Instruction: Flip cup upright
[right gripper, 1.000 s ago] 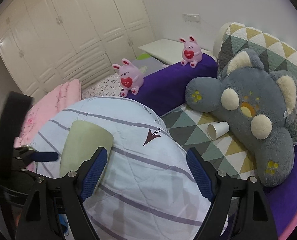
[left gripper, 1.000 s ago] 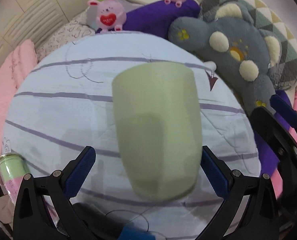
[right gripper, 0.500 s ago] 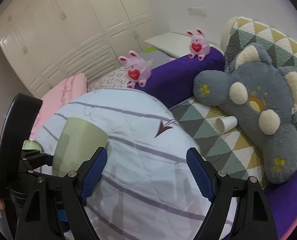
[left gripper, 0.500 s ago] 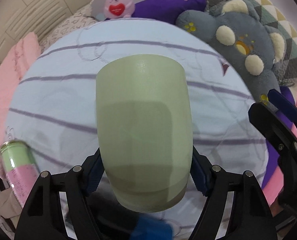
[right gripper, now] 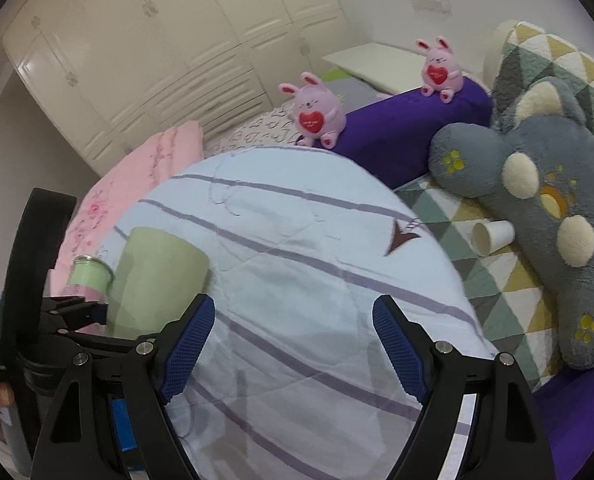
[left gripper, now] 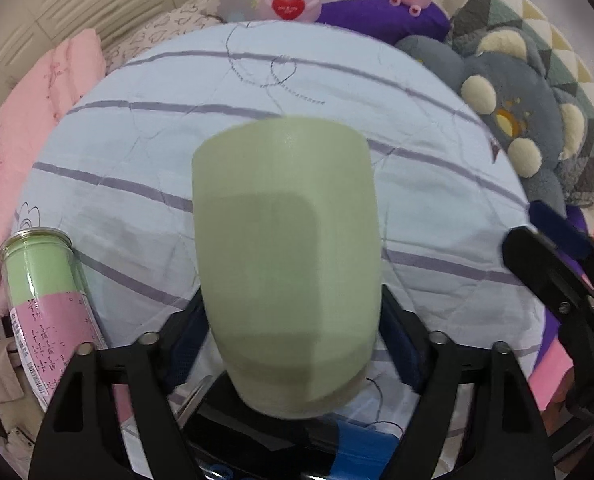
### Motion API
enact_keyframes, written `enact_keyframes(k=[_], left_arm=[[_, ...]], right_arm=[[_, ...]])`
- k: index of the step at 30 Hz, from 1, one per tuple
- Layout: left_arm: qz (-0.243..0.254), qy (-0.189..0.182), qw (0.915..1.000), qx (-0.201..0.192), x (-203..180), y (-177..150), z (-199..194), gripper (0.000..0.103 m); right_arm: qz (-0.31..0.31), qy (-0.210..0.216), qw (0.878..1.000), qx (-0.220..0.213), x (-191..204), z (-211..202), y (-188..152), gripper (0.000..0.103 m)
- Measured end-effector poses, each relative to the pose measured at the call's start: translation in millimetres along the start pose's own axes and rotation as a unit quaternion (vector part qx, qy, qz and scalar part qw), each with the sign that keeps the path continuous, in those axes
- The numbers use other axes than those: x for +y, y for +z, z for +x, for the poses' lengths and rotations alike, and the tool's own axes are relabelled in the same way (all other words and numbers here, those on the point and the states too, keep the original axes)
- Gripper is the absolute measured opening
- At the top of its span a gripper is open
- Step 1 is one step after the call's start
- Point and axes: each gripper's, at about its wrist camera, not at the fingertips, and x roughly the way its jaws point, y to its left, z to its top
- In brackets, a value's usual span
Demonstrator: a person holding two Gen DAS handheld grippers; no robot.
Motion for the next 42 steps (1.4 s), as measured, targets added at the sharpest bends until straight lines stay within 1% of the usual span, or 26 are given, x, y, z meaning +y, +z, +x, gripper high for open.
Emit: enact_keyframes(k=[2, 5, 7, 9, 11, 14, 16, 19, 22, 25, 28, 34, 35, 38, 42], left_arm=[[0.002, -0.008, 0.9998, -0.015, 0, -1, -8, 0.097], [-0.009, -0.027, 0.9988, -0.039, 6, -3, -23, 0.098], [-0.017, -0.036, 0.9984, -0.041, 13, -5, -26, 0.098], [-0.019, -0.039, 0.9983, -0.039, 19, -7, -26, 0.098], [-0.025, -0.043, 0.9981, -0.037, 26, -10, -27, 0.098], [-0.033, -0.057, 0.997, -0.041, 36, -18, -30, 0.098], [-0.038, -0.059, 0.9966, -0.045, 42, -20, -32, 0.098], [-0.043, -0.069, 0.9956, -0.046, 52, -23, -34, 0.098], [-0.043, -0.079, 0.995, -0.045, 56, -22, -31, 0.099], [-0.035, -0.081, 0.9948, -0.051, 56, -20, -31, 0.099], [-0.03, -0.085, 0.9946, -0.051, 56, -19, -31, 0.099], [-0.022, -0.088, 0.9946, -0.052, 53, -16, -26, 0.099], [-0.022, -0.088, 0.9943, -0.055, 53, -15, -26, 0.099], [-0.027, -0.094, 0.993, -0.066, 52, -13, -26, 0.099], [-0.029, -0.104, 0.9904, -0.085, 49, -11, -30, 0.099]], right_arm=[[0.013, 0.03, 0.999, 0.014, 1, 3, 4, 0.083], [0.039, 0.065, 0.996, 0.038, 3, 7, 11, 0.083], [0.054, 0.075, 0.994, 0.058, 2, 10, 15, 0.083], [0.078, 0.088, 0.99, 0.084, 3, 15, 20, 0.083], [0.105, 0.103, 0.984, 0.099, 3, 19, 24, 0.083], [0.115, 0.11, 0.98, 0.123, 11, 27, 29, 0.083], [0.119, 0.112, 0.977, 0.139, 19, 36, 32, 0.083], [0.112, 0.11, 0.975, 0.157, 32, 49, 34, 0.083], [0.114, 0.122, 0.97, 0.175, 38, 62, 38, 0.083], [0.109, 0.106, 0.97, 0.192, 45, 77, 40, 0.083], [0.111, 0.107, 0.966, 0.208, 47, 91, 40, 0.083], [0.108, 0.133, 0.961, 0.217, 47, 104, 40, 0.082], [0.101, 0.137, 0.963, 0.211, 48, 104, 40, 0.08], [0.077, 0.133, 0.969, 0.193, 52, 96, 39, 0.08], [0.032, 0.114, 0.983, 0.141, 56, 74, 43, 0.08]])
